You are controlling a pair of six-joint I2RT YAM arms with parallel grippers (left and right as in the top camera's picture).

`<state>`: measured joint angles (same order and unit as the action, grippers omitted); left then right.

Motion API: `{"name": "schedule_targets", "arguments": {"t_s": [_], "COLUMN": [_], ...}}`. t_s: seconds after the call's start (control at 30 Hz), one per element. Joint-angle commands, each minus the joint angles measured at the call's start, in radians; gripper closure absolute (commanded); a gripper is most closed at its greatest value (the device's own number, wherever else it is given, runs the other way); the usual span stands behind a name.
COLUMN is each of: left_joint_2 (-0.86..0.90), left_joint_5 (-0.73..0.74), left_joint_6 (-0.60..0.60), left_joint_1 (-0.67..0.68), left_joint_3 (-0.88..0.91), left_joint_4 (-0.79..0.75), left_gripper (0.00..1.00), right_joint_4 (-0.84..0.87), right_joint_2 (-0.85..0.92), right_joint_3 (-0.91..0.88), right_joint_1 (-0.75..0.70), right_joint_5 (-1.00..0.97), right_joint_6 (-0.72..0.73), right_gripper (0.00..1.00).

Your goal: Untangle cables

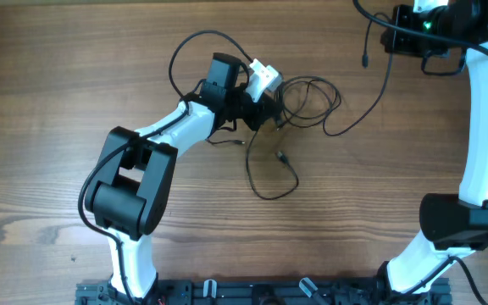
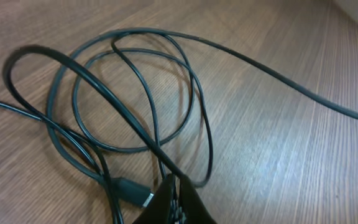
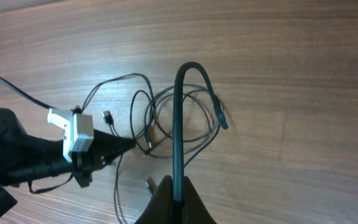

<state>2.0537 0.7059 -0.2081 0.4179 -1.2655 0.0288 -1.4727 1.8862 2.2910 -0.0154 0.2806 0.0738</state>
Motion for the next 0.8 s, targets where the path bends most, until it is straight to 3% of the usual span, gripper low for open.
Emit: {"name": "schedule_targets", "arguments": {"t_s": [0.0, 0.03, 0.17, 0.2, 0.27, 0.3, 0.4, 0.47, 0.6, 0.63, 0.7, 0.77], "left_joint_2": [0.022, 0.022, 0.023, 0.023, 0.023, 0.023, 0.031, 0.047, 0.085, 0.088, 0.089, 0.086], "left_joint_5": [-0.019, -0.019, -0.019, -0.019, -0.02, -0.021, -0.027, -0.027, -0.027, -0.027, -0.027, -0.028], "left_joint_6": [0.034, 0.034, 0.037, 0.037, 0.037, 0.037, 0.041, 0.042, 0.086, 0.091, 0.091, 0.114], "left_joint_1": [0.001, 0.001, 0.005, 0.006, 0.006, 0.006, 0.006, 0.007, 0.012, 0.013, 0.013, 0.008], "left_joint_3": [-0.011, -0.011, -0.011, -0.011, -0.011, -0.011, -0.011, -0.011, -0.011, -0.011, -0.011, -0.011], "left_joint_4": [-0.026, -0.025, -0.027, -0.03, -0.036, -0.042, -0.063, -0.071, -0.082, -0.083, -0.091, -0.124], "left_gripper": [0.63, 0.49, 0.35, 0.36, 0.56, 0.59, 0.53, 0.62, 0.58, 0.66, 0.96, 0.96], "right_joint_4": [-0.014, -0.016, -0.016, -0.017, -0.019, -0.021, -0.022, -0.023, -0.025, -0.025, -0.027, -0.035], "right_joint_2": [0.014, 0.014, 0.014, 0.014, 0.014, 0.014, 0.014, 0.014, 0.014, 0.014, 0.014, 0.014], "right_joint_3": [-0.003, -0.003, -0.003, -0.003, -0.003, -0.002, -0.002, -0.002, -0.002, -0.002, -0.002, -0.002], "right_joint_1": [0.013, 0.016, 0.026, 0.026, 0.026, 0.028, 0.031, 0.031, 0.032, 0.032, 0.032, 0.032], "right_joint_5": [0.017, 0.017, 0.017, 0.018, 0.018, 0.018, 0.018, 0.018, 0.018, 0.018, 0.018, 0.017], "right_joint_6": [0.005, 0.005, 0.005, 0.005, 0.006, 0.005, 0.005, 0.005, 0.004, 0.005, 0.004, 0.005], "right_gripper": [0.95, 0.96, 0.96, 0.95, 0.95, 0.95, 0.95, 0.96, 0.96, 0.95, 0.95, 0.95]}}
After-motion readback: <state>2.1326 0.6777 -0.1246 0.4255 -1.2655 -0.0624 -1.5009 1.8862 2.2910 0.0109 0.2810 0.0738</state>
